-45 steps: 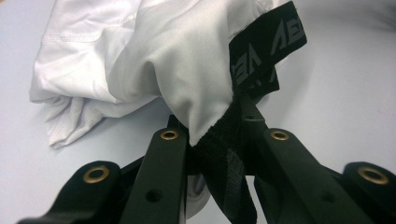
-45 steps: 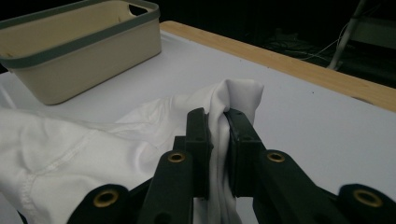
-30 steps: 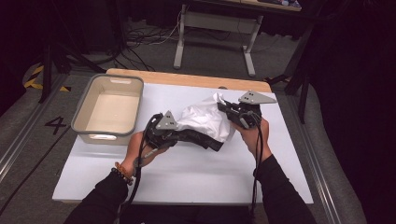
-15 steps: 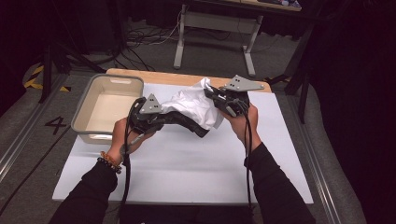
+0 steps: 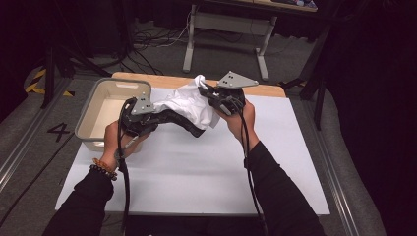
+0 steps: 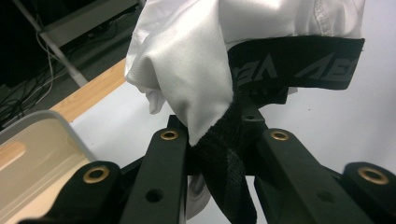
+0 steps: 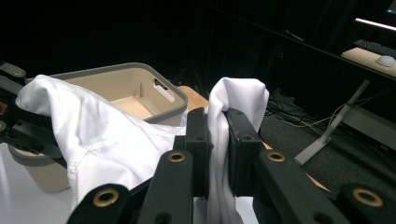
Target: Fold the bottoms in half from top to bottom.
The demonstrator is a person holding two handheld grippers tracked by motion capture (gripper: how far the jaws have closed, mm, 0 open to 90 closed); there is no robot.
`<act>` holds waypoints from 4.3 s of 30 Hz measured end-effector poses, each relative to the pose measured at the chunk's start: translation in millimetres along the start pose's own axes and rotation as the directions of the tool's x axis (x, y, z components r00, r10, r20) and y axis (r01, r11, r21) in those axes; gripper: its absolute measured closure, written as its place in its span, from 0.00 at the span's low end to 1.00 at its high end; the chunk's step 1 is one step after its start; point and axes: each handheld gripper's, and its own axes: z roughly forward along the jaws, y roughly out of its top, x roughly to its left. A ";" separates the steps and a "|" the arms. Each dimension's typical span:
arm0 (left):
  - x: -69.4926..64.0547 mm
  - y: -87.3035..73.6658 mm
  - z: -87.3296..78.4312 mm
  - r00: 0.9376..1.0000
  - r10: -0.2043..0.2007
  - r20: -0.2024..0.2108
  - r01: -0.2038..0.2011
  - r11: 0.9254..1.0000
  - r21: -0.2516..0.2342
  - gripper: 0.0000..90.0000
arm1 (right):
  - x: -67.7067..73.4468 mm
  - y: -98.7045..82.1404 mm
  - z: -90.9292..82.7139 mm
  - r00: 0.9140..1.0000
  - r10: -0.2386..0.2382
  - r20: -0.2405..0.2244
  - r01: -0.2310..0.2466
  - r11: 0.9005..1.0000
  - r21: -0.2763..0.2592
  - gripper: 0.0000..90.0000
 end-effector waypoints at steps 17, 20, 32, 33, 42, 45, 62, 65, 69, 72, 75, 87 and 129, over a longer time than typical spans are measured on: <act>21.8 -23.1 -35.9 0.994 -0.025 -0.110 0.024 1.000 -0.009 0.87 | 23.0 19.1 38.0 0.998 -0.029 -0.060 0.027 0.999 -0.040 0.90; 27.9 -28.3 -45.8 0.989 -0.037 -0.142 0.037 0.999 -0.004 0.87 | 30.9 23.1 48.1 0.996 -0.043 -0.074 0.039 0.998 -0.053 0.90; 50.9 -51.6 -74.8 0.968 -0.078 -0.239 0.085 0.996 0.021 0.87 | 52.4 35.3 92.3 0.986 -0.042 -0.159 0.027 0.995 -0.099 0.90; 54.6 -54.3 -78.7 0.962 -0.072 -0.264 0.084 0.996 0.032 0.87 | 55.6 37.5 100.1 0.984 -0.044 -0.174 0.028 0.995 -0.094 0.90; 74.2 -72.1 -94.5 0.947 -0.100 -0.304 0.123 0.991 0.060 0.87 | 69.8 44.2 132.0 0.977 -0.004 -0.212 -0.010 0.998 -0.063 0.90; 80.6 -79.9 -98.0 0.941 -0.116 -0.317 0.144 0.987 0.067 0.87 | 76.2 42.6 143.4 0.976 0.006 -0.218 -0.017 0.999 -0.050 0.90; 104.4 -106.9 -81.1 0.929 -0.166 -0.330 0.227 0.961 0.155 0.87 | 87.6 11.0 201.8 0.969 0.118 -0.218 -0.108 0.993 0.057 0.90; 104.4 -108.9 -73.7 0.934 -0.172 -0.314 0.234 0.957 0.171 0.87 | 85.8 1.8 207.6 0.965 0.157 -0.209 -0.142 0.986 0.087 0.90; 103.9 -111.1 -68.8 0.937 -0.171 -0.304 0.235 0.954 0.187 0.86 | 81.0 -9.0 214.1 0.964 0.186 -0.189 -0.166 0.979 0.117 0.90; 103.4 -115.6 -67.3 0.936 -0.198 -0.290 0.264 0.941 0.212 0.82 | 81.6 -17.7 220.0 0.969 0.201 -0.144 -0.183 0.974 0.131 0.90; 102.1 -116.3 -66.3 0.937 -0.200 -0.288 0.268 0.937 0.222 0.74 | 82.3 -21.5 222.1 0.972 0.198 -0.128 -0.181 0.974 0.133 0.89; 87.9 -108.4 -65.6 0.929 -0.195 -0.314 0.270 0.939 0.215 0.41 | 79.0 -30.4 223.3 0.979 0.195 -0.064 -0.181 0.966 0.183 0.77; -35.1 -111.6 -47.1 0.985 -0.094 -0.148 0.073 0.987 -0.140 0.19 | 45.9 -49.2 76.7 1.000 0.027 -0.013 -0.025 0.993 0.112 0.33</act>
